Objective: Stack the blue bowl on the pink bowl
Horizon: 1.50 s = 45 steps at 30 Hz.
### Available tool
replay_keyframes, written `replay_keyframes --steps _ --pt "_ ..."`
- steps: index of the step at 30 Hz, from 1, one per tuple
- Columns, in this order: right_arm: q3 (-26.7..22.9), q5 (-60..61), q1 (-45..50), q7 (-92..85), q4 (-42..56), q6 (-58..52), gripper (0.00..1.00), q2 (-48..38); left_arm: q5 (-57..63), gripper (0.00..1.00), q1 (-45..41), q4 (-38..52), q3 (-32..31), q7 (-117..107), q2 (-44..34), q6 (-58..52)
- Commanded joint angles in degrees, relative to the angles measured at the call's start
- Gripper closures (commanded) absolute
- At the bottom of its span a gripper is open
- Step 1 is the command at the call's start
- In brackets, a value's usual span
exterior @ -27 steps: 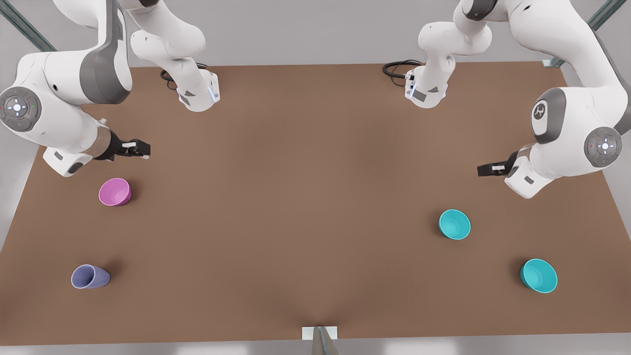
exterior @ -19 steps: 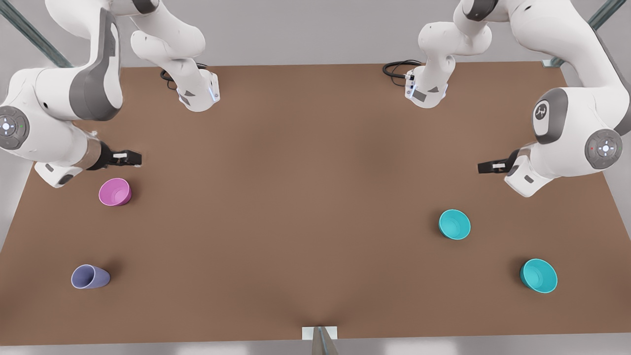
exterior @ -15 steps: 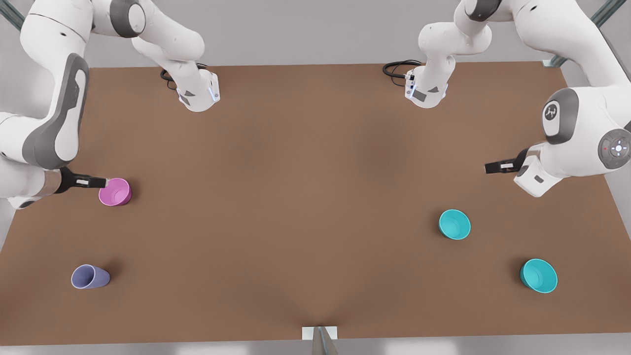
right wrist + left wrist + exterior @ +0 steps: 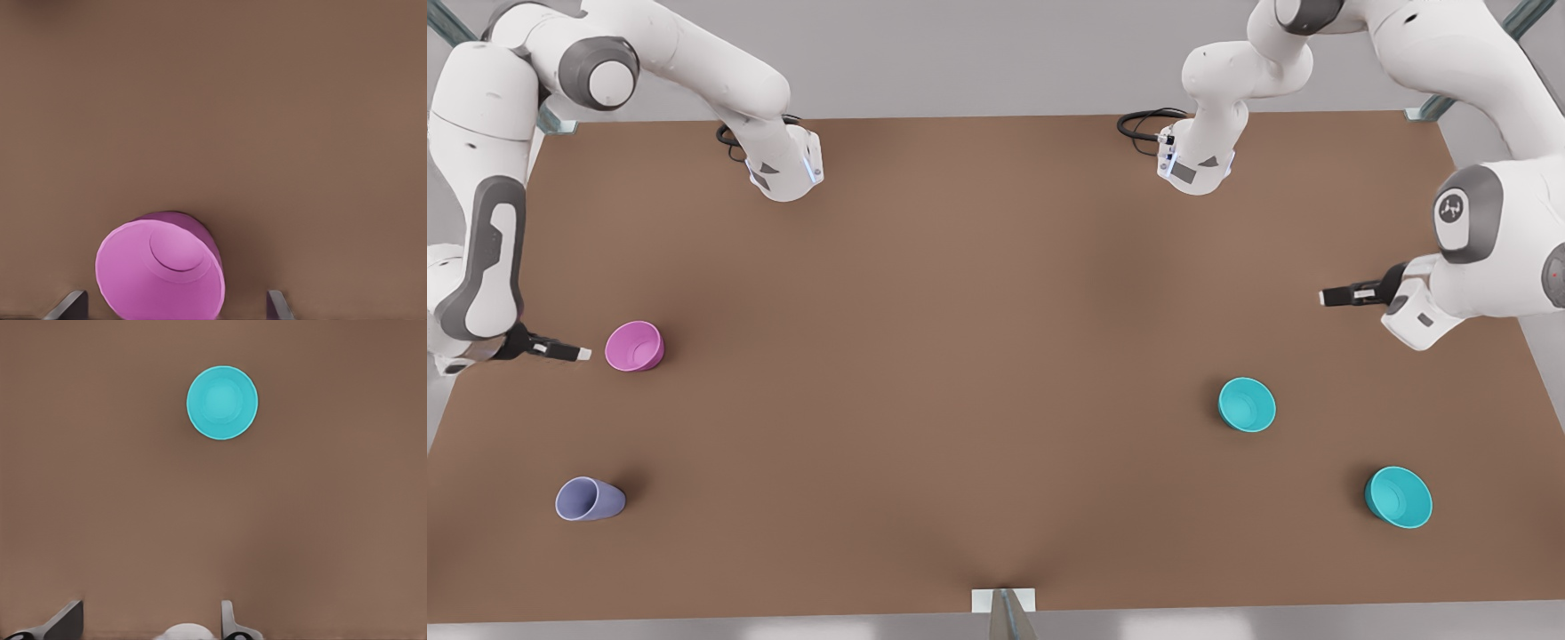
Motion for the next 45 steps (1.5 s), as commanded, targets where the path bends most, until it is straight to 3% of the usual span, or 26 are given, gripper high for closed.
replay_keyframes --steps 1,9,17,18,21,24,25,29,31,34,37,42,45 --pt "0.1 1.1 -0.1 -23.8 -4.5 13.2 0.0 -1.5 0.1 0.0 0.3 -0.3 -0.1 3.8 -0.2 0.4" --pt "0.4 1.1 -0.8 -28.3 -14.6 24.0 0.0 -2.0 0.1 0.0 -0.1 -1.9 -0.2 3.7 -0.2 3.1" --pt "0.4 1.3 -1.5 -27.9 -16.3 24.7 0.0 -0.5 0.2 0.0 0.1 -1.7 -0.2 3.7 -0.2 3.0" --pt "0.4 1.3 -1.5 -27.8 -16.3 24.5 0.03 -0.5 0.2 0.0 0.1 -1.7 -0.2 3.7 -0.2 3.1" --pt "0.4 2.6 -1.1 -27.8 -16.8 24.0 0.47 -0.4 0.2 0.0 0.1 -1.7 -0.2 3.7 -0.2 3.1" --pt "0.9 2.6 -0.8 -27.6 -17.0 23.8 0.73 -0.1 0.2 0.0 0.1 -1.1 -0.2 3.7 -0.2 3.1" --pt "1.0 2.6 -0.8 -27.5 -17.0 23.5 0.79 -0.1 0.3 0.0 0.1 -0.8 -0.2 3.7 -0.2 3.1" --pt "1.8 4.4 0.0 -27.5 -16.4 19.9 0.79 -1.6 0.2 0.0 0.3 -0.7 -0.1 3.7 -0.2 3.1" --pt "4.2 7.2 0.9 -27.3 -14.3 11.6 0.79 -4.2 0.2 0.0 0.3 -0.5 -0.1 3.7 -0.2 3.1" --pt "4.4 11.3 11.8 -20.4 -5.9 -1.6 0.79 -7.1 0.2 0.0 0.3 -0.5 -0.1 3.6 -0.2 3.1" --pt "4.3 15.9 28.5 -1.6 3.3 -4.0 0.79 -6.1 0.2 0.0 0.0 -0.5 -0.1 3.5 -0.1 3.1" --pt "4.2 20.5 49.3 38.3 25.9 2.5 0.79 11.5 0.2 0.0 -0.1 -0.5 -0.2 3.4 0.1 4.7" --pt "4.1 20.0 55.0 53.8 33.7 8.1 0.79 19.5 0.2 0.0 -0.1 -0.5 -0.2 3.4 0.0 4.6"
